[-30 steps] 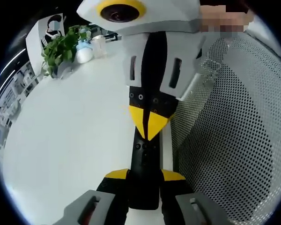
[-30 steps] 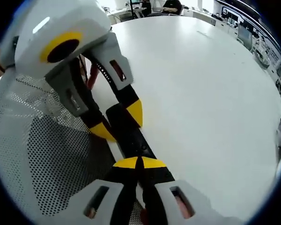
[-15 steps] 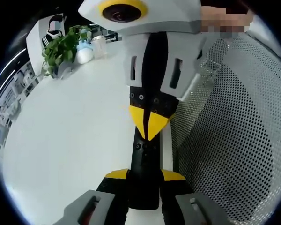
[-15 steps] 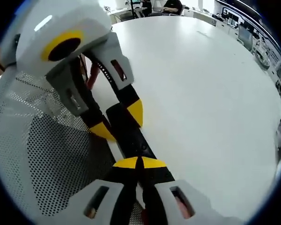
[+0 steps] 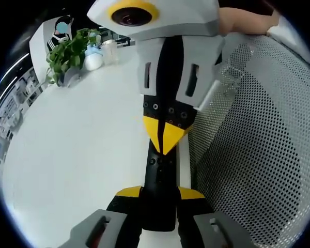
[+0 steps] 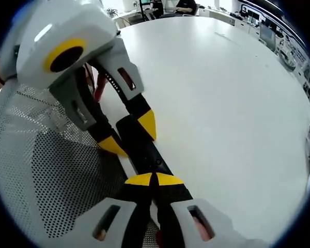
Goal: Press the specified remote control buttons in sequence, fully releasing each button before pressing the next.
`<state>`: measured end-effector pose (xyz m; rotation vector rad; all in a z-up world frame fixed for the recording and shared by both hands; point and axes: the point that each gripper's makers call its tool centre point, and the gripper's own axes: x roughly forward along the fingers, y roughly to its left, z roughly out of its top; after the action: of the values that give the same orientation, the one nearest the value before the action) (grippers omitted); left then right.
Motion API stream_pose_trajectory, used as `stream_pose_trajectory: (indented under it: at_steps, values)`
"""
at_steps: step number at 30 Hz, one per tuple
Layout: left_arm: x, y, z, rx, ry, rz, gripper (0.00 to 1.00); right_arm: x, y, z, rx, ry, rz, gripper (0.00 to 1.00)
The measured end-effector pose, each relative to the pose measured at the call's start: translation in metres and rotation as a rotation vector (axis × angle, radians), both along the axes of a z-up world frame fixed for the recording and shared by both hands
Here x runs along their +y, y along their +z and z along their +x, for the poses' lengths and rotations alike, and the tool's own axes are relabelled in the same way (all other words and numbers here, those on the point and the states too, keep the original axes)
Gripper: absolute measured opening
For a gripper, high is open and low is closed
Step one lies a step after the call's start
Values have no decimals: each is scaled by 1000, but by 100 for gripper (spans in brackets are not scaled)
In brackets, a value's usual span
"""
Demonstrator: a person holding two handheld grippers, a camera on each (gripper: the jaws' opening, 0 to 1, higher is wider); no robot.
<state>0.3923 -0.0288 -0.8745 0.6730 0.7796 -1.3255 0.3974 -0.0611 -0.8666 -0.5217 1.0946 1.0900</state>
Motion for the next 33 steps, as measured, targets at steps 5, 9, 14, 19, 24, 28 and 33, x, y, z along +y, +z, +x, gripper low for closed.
stream_pose_trajectory:
  at_steps: [5,9,14,19,24,28,33]
  values:
    - [0,0,0,0,-5,-3,24,1,0,-1,-18,24,-6,0]
    - [0,0,0,1,-2,-4,25,1,1,-2,-28,38,-8,0]
    - [0,0,0,2,-1,-7,25,0,1,-2,-30,41,-10,0]
    - [0,0,0,2,-2,-11,25,-1,0,-2,-28,48,-15,0]
    - [0,0,0,3,-1,-9,25,-3,0,-4,-18,48,-15,0]
    - [0,0,0,2,-5,-7,25,-4,0,-4,-10,40,-14,0]
    - [0,0,0,1,-7,-8,25,-5,0,-5,0,37,-13,0]
